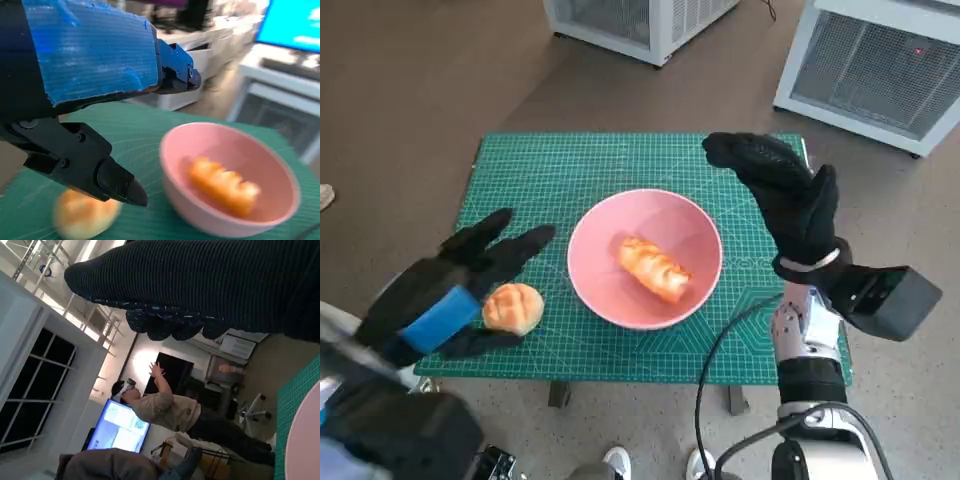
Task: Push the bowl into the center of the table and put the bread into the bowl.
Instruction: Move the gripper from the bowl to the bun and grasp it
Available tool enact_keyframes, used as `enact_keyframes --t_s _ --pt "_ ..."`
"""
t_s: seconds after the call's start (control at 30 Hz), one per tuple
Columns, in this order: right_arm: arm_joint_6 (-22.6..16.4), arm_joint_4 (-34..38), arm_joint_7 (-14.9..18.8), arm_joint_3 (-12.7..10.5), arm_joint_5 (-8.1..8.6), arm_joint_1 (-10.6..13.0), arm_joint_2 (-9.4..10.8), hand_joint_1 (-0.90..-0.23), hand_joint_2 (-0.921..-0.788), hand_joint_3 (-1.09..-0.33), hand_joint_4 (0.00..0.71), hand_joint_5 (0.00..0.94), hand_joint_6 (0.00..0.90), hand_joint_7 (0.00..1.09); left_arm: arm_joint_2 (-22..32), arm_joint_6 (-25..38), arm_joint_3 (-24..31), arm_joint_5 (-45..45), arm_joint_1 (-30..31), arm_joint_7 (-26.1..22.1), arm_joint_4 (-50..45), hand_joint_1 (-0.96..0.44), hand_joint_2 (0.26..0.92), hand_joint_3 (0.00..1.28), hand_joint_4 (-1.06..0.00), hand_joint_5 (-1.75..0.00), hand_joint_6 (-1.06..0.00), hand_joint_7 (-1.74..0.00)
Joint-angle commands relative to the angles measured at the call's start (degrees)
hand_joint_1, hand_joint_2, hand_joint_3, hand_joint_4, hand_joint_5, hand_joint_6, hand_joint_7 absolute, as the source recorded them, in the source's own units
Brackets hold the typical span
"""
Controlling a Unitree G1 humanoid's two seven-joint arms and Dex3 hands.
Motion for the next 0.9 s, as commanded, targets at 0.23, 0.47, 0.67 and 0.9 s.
enact_keyframes --t_s 0.23,0.47,0.67,0.9 --pt "1.3 1.7 0.6 0.1 0.62 -0.1 0.3 -0.701 -0.921 -0.755 0.165 0.005 -0.001 0.60 3.6 5.4 1.8 2.1 4.8 -3.4 -5.4 0.15 0.762 0.02 -0.11 -0.01 -0.26 -0.04" --pt "1.4 2.5 1.4 -0.1 0.97 -0.5 0.3 -0.697 -0.921 -0.749 0.166 0.005 -0.001 0.60 3.8 6.9 -0.2 3.8 5.8 -3.4 -5.1 0.19 0.772 0.02 -0.12 -0.01 -0.27 -0.03" --pt "1.0 3.0 1.9 -0.1 1.08 -0.8 0.0 -0.694 -0.921 -0.748 0.167 0.006 -0.001 0.60 3.0 6.0 -3.3 4.6 5.6 -1.8 -1.7 0.20 0.774 0.02 -0.14 -0.01 -0.28 -0.03" --pt "1.0 3.8 2.5 -0.4 1.15 -1.2 -0.3 -0.691 -0.921 -0.749 0.167 0.005 -0.001 0.59 1.8 3.0 -7.9 6.3 4.5 2.3 5.4 0.20 0.771 0.01 -0.17 -0.01 -0.30 -0.03"
